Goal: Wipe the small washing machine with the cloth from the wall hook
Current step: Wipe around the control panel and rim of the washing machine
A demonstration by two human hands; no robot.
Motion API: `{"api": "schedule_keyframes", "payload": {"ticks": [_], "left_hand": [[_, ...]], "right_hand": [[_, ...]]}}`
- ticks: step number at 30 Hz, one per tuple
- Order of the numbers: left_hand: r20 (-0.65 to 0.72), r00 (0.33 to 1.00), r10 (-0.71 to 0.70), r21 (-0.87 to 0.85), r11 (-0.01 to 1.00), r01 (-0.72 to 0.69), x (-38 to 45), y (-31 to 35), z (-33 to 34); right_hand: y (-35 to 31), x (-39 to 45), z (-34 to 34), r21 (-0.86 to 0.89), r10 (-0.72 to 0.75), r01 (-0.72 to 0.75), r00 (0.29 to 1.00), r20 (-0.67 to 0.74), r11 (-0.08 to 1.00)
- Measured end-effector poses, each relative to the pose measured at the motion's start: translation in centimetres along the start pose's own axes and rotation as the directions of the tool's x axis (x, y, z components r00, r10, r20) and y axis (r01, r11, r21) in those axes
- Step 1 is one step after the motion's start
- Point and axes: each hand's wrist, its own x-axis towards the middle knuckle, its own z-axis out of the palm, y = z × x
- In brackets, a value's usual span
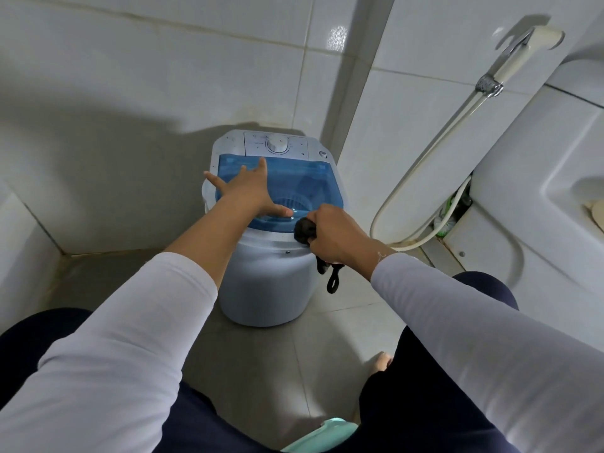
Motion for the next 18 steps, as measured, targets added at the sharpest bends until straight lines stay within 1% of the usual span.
{"api": "schedule_keyframes", "payload": {"ticks": [7,11,14,16,18], "left_hand": [[-0.038,0.999,-0.008,-0.005,1.000,0.008,-0.3,-0.3,0.1],[-0.101,0.994,-0.040,-0.043,0.998,0.036,-1.9,-0.7,0.3],[-0.198,0.975,-0.103,-0.160,0.985,0.072,-3.5,-1.3,0.4],[-0.268,0.952,-0.148,-0.272,0.960,0.072,-5.1,-1.5,0.9],[-0.303,0.930,-0.211,-0.377,0.922,0.086,-6.9,-1.1,2.0]], "right_hand": [[-1.5,0.3,0.7,-0.047,-0.128,0.128,0.992,-0.004,0.991],[0.6,0.8,-1.0,-0.003,-0.242,0.243,0.966,0.095,0.970],[2.2,1.6,-3.1,0.001,-0.301,0.303,0.944,0.134,0.953],[2.9,2.5,-4.4,-0.025,-0.355,0.360,0.927,0.124,0.932],[3.3,3.4,-5.6,-0.051,-0.404,0.412,0.907,0.117,0.910]]}}
